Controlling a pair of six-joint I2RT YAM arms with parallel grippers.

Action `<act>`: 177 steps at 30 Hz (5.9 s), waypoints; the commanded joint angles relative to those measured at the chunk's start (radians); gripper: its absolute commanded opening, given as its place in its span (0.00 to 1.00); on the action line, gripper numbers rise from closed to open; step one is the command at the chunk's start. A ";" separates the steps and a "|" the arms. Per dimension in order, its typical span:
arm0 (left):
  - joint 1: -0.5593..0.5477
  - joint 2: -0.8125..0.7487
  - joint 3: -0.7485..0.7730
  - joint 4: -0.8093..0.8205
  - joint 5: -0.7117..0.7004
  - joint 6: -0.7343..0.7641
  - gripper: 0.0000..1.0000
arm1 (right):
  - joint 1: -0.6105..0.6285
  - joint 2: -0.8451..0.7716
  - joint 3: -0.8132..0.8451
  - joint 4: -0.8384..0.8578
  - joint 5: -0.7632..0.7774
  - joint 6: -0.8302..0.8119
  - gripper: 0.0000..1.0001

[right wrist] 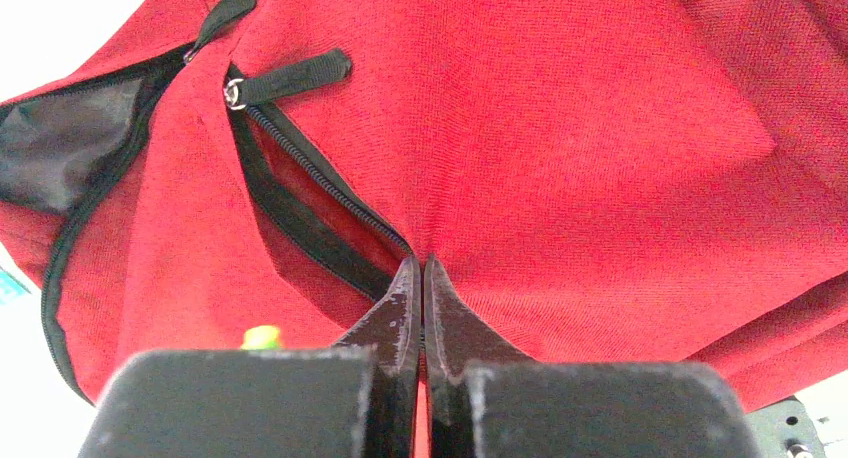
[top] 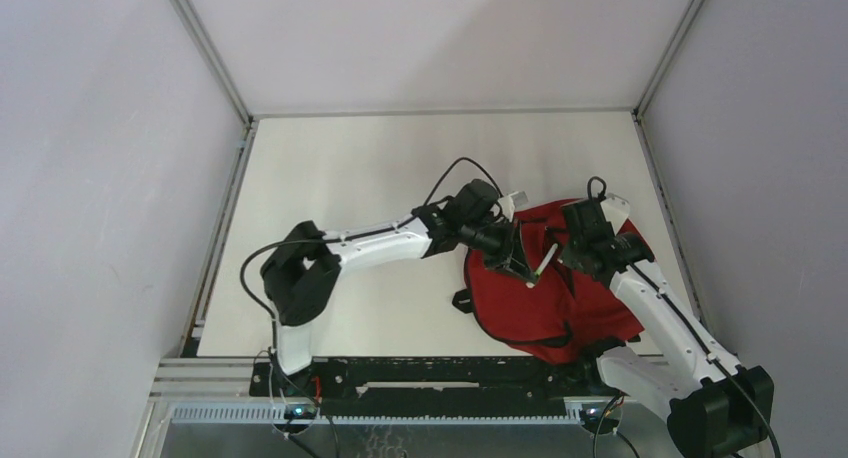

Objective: Pack the student bag
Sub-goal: Place the stationery in the student bag, then pick up the stationery from the center of the board, then place the stationery in the student bag.

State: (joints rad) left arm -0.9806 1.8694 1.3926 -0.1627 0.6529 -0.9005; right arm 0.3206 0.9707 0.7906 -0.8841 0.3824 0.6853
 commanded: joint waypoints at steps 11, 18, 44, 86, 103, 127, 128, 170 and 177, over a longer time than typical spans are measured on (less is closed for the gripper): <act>-0.021 0.151 -0.019 0.310 0.110 -0.374 0.00 | 0.012 -0.028 0.064 -0.007 -0.013 -0.010 0.00; -0.002 0.179 -0.049 0.308 0.076 -0.425 0.00 | 0.014 -0.037 0.064 -0.015 -0.007 -0.007 0.00; 0.031 0.333 0.198 0.370 -0.067 -0.551 0.00 | 0.160 -0.023 0.073 0.002 0.000 0.078 0.00; 0.287 -0.277 -0.265 -0.278 -0.591 0.074 0.40 | 0.095 -0.013 0.072 0.019 -0.011 0.013 0.00; 0.329 -0.015 -0.121 -0.353 -0.722 0.152 0.60 | 0.115 0.005 0.073 0.043 -0.034 0.011 0.00; 0.280 0.066 0.051 -0.448 -0.870 0.048 0.69 | 0.168 0.049 0.073 0.060 -0.036 0.027 0.00; 0.274 0.081 0.073 -0.480 -0.885 0.046 0.67 | 0.169 0.049 0.073 0.059 -0.036 0.028 0.00; -0.030 0.094 0.059 0.221 0.018 -0.310 0.00 | 0.052 -0.113 0.073 0.087 -0.152 0.002 0.00; -0.020 0.156 0.120 0.230 0.024 -0.369 0.00 | 0.054 -0.129 0.073 0.071 -0.153 0.006 0.00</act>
State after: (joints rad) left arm -1.0115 2.0048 1.4265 -0.0048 0.6373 -1.2053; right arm 0.3725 0.8753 0.8242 -0.8639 0.2642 0.6926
